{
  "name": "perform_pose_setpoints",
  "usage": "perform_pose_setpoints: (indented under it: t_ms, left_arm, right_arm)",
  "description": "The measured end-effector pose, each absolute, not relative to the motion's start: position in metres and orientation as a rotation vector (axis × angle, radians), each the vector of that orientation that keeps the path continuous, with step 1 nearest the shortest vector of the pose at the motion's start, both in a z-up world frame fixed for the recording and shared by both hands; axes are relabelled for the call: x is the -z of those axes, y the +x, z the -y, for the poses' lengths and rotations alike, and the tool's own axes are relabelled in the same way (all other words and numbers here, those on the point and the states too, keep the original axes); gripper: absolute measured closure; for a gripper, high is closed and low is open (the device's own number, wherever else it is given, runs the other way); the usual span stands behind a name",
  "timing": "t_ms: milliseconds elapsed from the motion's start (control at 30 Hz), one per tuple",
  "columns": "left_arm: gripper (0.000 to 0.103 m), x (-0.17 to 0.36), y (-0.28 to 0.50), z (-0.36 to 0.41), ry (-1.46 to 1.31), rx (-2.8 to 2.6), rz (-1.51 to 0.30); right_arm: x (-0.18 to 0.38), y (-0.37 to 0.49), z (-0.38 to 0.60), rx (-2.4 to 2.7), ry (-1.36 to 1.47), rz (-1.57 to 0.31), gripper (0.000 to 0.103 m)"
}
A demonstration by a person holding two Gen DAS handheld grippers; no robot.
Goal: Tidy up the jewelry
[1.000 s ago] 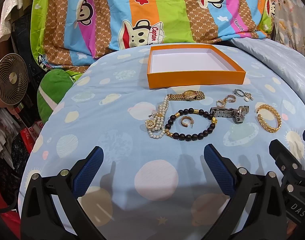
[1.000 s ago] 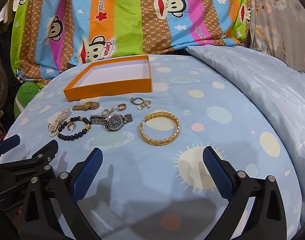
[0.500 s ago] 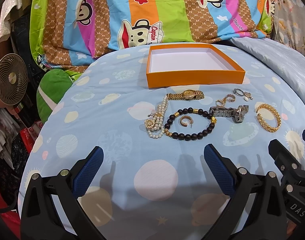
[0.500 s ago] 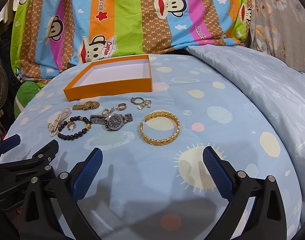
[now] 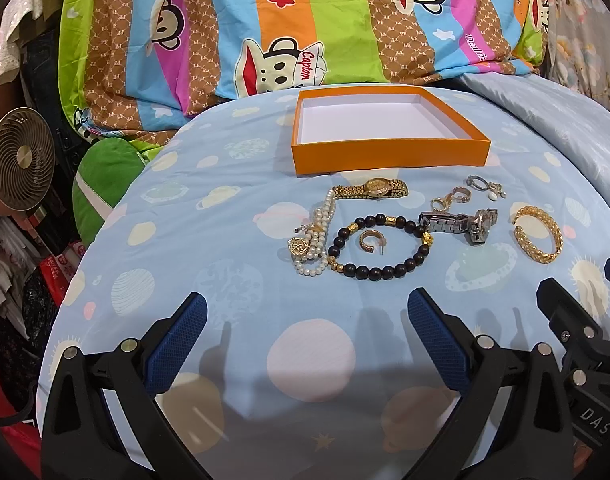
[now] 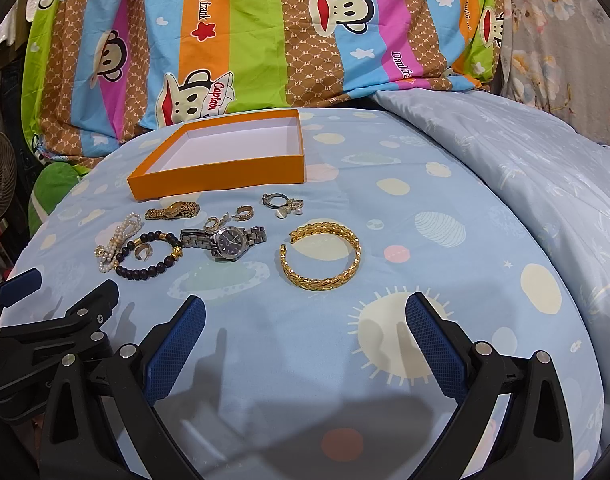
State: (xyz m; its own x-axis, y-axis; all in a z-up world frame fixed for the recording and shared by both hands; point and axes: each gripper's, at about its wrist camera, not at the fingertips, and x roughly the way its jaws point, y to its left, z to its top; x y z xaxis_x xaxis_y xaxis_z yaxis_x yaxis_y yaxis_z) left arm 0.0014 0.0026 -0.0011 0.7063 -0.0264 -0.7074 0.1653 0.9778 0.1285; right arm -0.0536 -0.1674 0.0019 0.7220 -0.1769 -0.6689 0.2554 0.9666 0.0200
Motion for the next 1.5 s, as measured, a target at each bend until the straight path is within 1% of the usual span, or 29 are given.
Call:
perform_pose_setpoints:
  t_ms: [567, 767, 900, 1100, 1200, 1267, 1300, 1333, 1367, 1433, 1467, 1500]
  left_arm:
    - [0.005, 0.001, 0.002, -0.003, 0.185, 0.106, -0.782]
    - [0.005, -0.001, 0.008, -0.029, 0.065, 0.125, -0.81]
    - [0.005, -0.004, 0.014, -0.045, 0.013, 0.112, -0.81]
    - [0.005, -0.007, 0.024, -0.045, 0.041, 0.119, -0.819]
    - [0.005, -0.004, 0.026, -0.046, 0.051, 0.122, -0.833]
    - [0.005, -0.001, 0.028, -0.05, 0.038, 0.131, -0.849]
    - [0.005, 0.0, 0.029, -0.051, 0.031, 0.132, -0.855]
    - [0.005, 0.0, 0.031, -0.053, 0.027, 0.133, -0.861]
    - [0.005, 0.0, 0.032, -0.054, 0.024, 0.133, -0.863]
    - [0.005, 0.0, 0.034, -0.054, 0.022, 0.131, -0.861]
    - [0.005, -0.001, 0.035, -0.055, 0.02, 0.133, -0.858]
    - [0.005, -0.001, 0.037, -0.055, 0.017, 0.134, -0.857]
  right_arm:
    - [-0.001, -0.053, 0.169, 0.235, 0.131, -0.736, 0.005]
    - [-0.001, -0.051, 0.194, 0.244, 0.243, -0.767, 0.005]
    - [0.001, -0.04, 0.208, 0.265, 0.231, -0.795, 0.005]
    - [0.005, -0.015, 0.213, 0.254, 0.228, -0.83, 0.006]
    - [0.01, -0.005, 0.21, 0.243, 0.216, -0.858, 0.014]
    - [0.014, 0.001, 0.209, 0.237, 0.214, -0.885, 0.024]
    - [0.014, 0.003, 0.209, 0.242, 0.208, -0.888, 0.024]
    - [0.014, 0.003, 0.208, 0.238, 0.204, -0.884, 0.027]
    - [0.014, 0.004, 0.207, 0.234, 0.201, -0.883, 0.032]
    - [0.014, 0.005, 0.206, 0.25, 0.184, -0.886, 0.044]
    - [0.014, 0.005, 0.205, 0.253, 0.179, -0.886, 0.047]
    - [0.014, 0.005, 0.205, 0.252, 0.179, -0.885, 0.047]
